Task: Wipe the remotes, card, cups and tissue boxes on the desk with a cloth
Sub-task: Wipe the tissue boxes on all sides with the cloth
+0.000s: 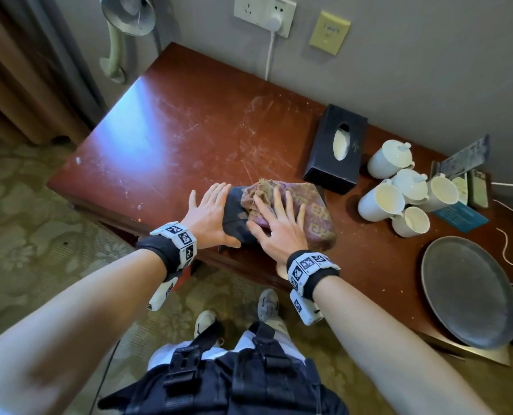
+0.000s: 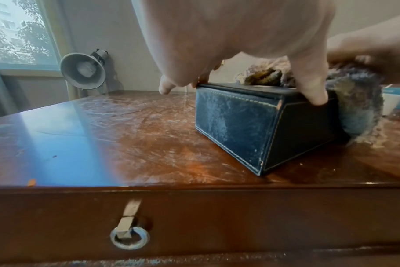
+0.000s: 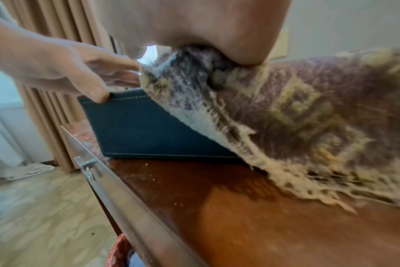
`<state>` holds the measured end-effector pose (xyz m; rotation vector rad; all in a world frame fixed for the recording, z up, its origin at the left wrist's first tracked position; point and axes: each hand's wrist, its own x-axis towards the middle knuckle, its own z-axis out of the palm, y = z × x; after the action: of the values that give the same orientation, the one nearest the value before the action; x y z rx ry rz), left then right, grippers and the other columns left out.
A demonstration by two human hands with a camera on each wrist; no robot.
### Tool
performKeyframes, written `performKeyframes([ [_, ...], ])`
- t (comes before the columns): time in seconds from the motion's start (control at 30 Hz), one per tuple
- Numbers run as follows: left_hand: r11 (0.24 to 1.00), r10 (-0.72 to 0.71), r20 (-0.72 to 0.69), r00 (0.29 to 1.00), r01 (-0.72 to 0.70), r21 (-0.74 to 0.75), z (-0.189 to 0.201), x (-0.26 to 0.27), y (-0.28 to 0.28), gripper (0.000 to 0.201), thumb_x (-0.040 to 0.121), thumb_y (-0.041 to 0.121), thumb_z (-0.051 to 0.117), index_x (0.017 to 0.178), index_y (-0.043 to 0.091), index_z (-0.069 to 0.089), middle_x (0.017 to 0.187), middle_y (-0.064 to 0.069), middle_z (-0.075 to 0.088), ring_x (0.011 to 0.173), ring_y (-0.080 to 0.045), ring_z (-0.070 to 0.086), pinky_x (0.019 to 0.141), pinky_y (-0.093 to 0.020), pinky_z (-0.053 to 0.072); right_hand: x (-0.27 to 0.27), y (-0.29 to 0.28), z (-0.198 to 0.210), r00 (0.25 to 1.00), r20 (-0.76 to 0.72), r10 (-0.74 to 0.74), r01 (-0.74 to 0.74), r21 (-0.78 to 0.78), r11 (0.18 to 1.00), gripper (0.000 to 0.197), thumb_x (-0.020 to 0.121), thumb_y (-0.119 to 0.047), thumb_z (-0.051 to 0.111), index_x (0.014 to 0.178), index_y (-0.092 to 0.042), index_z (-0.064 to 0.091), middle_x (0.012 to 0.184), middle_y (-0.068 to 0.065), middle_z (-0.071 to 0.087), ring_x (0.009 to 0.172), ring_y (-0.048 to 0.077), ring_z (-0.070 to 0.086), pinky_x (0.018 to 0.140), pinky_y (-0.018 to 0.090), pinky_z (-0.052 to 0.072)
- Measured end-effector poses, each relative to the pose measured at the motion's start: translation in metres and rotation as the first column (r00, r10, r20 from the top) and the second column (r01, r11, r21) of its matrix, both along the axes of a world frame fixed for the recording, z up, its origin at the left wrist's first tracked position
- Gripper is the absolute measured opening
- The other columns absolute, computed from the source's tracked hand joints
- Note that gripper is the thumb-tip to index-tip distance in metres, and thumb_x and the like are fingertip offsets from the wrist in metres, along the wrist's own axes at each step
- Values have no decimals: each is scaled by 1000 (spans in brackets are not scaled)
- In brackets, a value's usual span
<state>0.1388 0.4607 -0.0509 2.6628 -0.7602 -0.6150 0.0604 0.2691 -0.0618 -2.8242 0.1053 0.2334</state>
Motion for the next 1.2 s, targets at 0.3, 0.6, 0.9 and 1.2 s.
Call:
performKeyframes([
  [0.3,1000,5,6,1000,-5,-3,-2,1,1,134,66,67,78,158,12,-3,166,-4,0,153,-18,-5,120,-58,-5,22,-25,-9,995,-1,-103,103,-106,989,55,98,-63,23,151,-51,14,164,-10,1,151,20,-7,118,58,-7],
  [0.6,999,4,-16,1000,-4,-35,2,1,4,130,65,63,81,155,9,5,166,-6,2,153,-19,-2,119,-60,-10,24,-19,-7,915,66,-398,403,-114,908,70,91,-42,31,156,-30,9,164,11,8,148,40,8,119,57,8],
  [0.9,998,-42,23,999,43,-53,0,7,12,132,62,67,80,154,9,5,164,-9,13,152,-20,9,118,-53,-18,8,-45,-8,991,36,-128,132,-130,983,55,101,-47,15,154,-34,21,164,-1,9,151,20,7,121,40,2],
  [1.2,997,3,6,1000,-3,-72,-4,6,9,129,59,67,80,151,15,6,163,-4,11,151,-18,13,115,-52,-24,19,1,-4,984,11,-180,180,-161,971,62,96,-44,10,153,-26,29,161,3,25,146,29,24,117,51,19],
])
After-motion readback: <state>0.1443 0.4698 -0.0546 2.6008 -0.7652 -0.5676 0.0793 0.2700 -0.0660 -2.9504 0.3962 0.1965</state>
